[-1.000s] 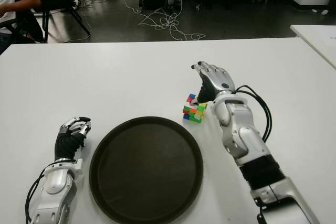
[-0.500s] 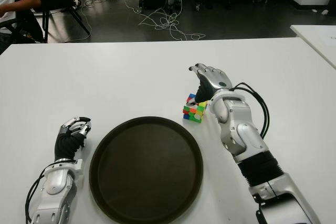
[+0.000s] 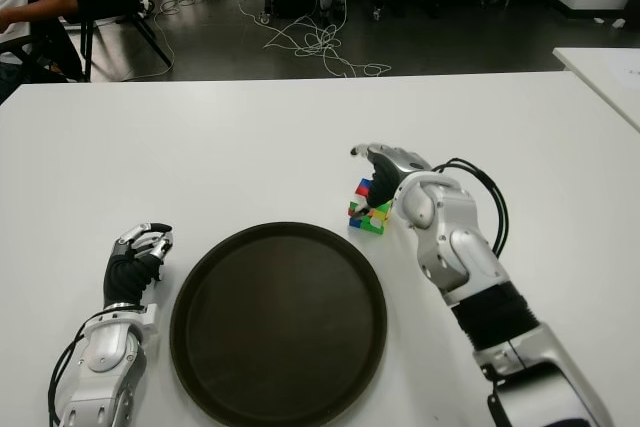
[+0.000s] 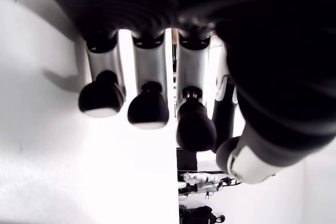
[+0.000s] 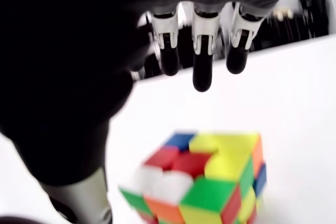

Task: Pick up the Rubik's Cube and put it in the plate

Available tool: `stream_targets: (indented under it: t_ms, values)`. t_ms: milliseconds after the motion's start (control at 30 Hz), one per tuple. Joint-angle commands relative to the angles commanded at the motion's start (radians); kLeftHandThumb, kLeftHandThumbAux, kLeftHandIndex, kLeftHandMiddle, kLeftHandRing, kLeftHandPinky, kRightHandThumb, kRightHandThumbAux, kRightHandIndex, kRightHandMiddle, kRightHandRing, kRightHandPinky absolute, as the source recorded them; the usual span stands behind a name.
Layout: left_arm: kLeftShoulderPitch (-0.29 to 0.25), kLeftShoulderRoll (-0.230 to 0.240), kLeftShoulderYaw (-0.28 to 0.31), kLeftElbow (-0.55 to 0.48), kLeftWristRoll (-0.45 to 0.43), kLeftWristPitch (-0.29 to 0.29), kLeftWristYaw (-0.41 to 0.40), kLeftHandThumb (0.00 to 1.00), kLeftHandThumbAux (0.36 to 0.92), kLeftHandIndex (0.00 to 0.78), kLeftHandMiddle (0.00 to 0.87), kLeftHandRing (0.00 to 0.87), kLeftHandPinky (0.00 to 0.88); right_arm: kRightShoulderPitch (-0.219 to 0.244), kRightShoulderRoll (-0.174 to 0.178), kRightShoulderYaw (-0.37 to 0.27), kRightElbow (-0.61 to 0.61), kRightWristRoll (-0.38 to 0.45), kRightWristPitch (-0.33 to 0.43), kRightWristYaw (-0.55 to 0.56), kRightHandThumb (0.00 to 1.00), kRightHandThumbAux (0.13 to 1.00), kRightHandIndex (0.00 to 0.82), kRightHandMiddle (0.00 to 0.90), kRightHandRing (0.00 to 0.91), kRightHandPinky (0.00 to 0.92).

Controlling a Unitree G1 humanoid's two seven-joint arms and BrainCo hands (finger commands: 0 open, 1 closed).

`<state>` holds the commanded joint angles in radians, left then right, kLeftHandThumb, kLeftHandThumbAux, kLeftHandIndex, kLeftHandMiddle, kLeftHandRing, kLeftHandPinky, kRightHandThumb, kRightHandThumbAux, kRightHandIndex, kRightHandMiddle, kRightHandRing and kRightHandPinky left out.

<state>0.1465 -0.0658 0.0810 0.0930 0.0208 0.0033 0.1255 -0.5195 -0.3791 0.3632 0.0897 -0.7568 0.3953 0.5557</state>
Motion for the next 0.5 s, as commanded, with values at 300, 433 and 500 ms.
stream_targets:
  t_ms: [300, 433, 500]
  values:
    - [-0.002, -0.006, 0.005, -0.003, -0.010, 0.012, 0.000, 0.711, 0.704, 0.444, 0.812, 0.824, 0.820, -0.023, -0.022, 0.016, -0.022, -0.001, 0.017, 0.073, 0.000, 0.811, 0.174, 0.186, 0.205, 0.204]
    - [-0.004, -0.009, 0.007, -0.002, -0.012, 0.012, 0.003, 0.711, 0.704, 0.444, 0.814, 0.826, 0.822, -0.025, -0.024, 0.019, -0.029, -0.003, 0.026, 0.078, 0.000, 0.810, 0.182, 0.190, 0.207, 0.210]
    - [-0.005, -0.009, 0.008, 0.001, -0.012, 0.007, 0.003, 0.711, 0.705, 0.444, 0.815, 0.827, 0.822, -0.022, -0.026, 0.016, -0.035, -0.001, 0.023, 0.071, 0.000, 0.813, 0.186, 0.193, 0.209, 0.209]
